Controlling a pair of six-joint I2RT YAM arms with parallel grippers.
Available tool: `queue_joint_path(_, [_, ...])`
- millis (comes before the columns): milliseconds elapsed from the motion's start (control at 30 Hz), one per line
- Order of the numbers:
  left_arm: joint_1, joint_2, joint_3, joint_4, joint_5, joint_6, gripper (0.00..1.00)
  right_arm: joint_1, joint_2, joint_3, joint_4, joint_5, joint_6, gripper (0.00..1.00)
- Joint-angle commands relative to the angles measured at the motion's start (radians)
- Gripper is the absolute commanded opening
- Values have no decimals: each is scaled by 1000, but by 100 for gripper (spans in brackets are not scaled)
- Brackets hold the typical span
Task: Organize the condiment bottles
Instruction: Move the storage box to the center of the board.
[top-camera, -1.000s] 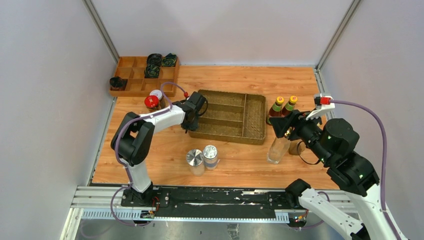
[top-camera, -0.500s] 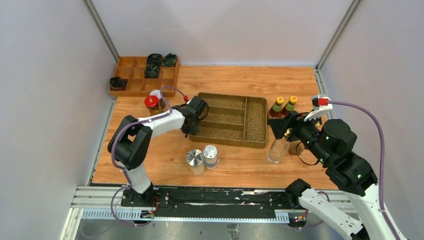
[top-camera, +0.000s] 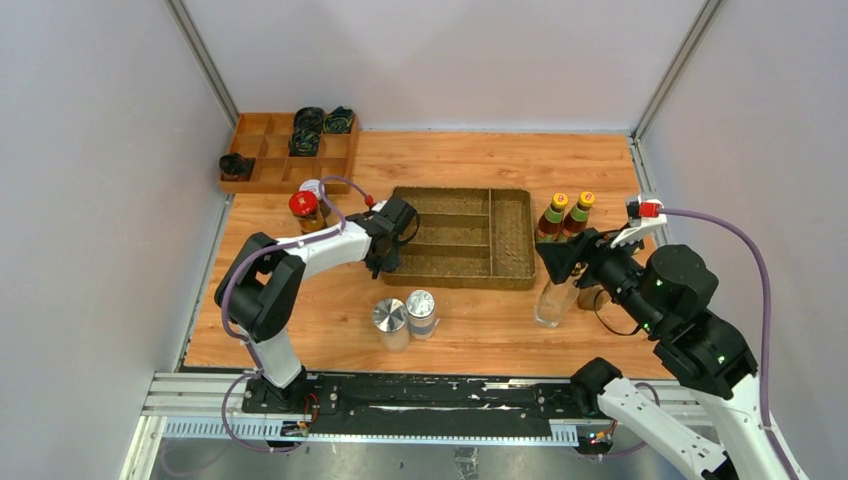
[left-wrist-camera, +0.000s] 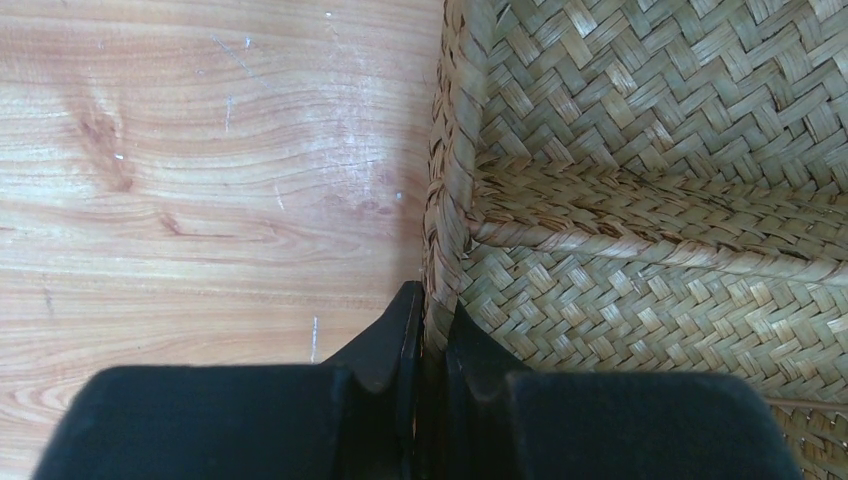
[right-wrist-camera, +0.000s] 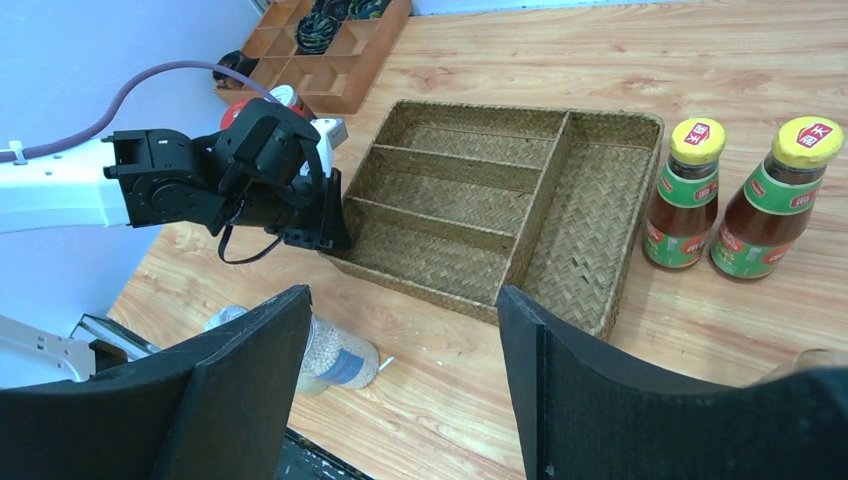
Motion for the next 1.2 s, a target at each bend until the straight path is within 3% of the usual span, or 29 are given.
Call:
queue_joint_path(0, [-25, 15, -23, -43, 63, -52, 0, 16, -30, -21, 7, -13, -4, 74])
queue_joint_path(167, [-31, 18, -9, -58, 68, -51, 2, 16, -44, -22, 1, -9, -4, 74])
queue_joint_path(367, [-31, 55, 52, -99, 48, 0, 35, 17, -58, -19, -7, -7, -2, 74])
queue_joint_path(500, [-31, 47, 94, -120, 43, 33, 50, 16, -65, -13, -17, -5, -4, 74])
queue_joint_path(733, [-31, 15, 159, -188, 14, 53, 51, 16, -58, -7, -18, -18, -2, 75])
queue_joint_path(1033, [-31, -160, 203, -197, 57, 118, 68, 17, 4, 66, -50, -118, -63, 77])
queue_joint_path(1100, [-31, -221, 219, -198, 65, 135, 76, 17, 30, 113, -90, -127, -92, 77])
queue_joint_path(1167, [-31, -299, 228, -195, 84, 155, 98, 17, 54, 158, -144, -117, -117, 78])
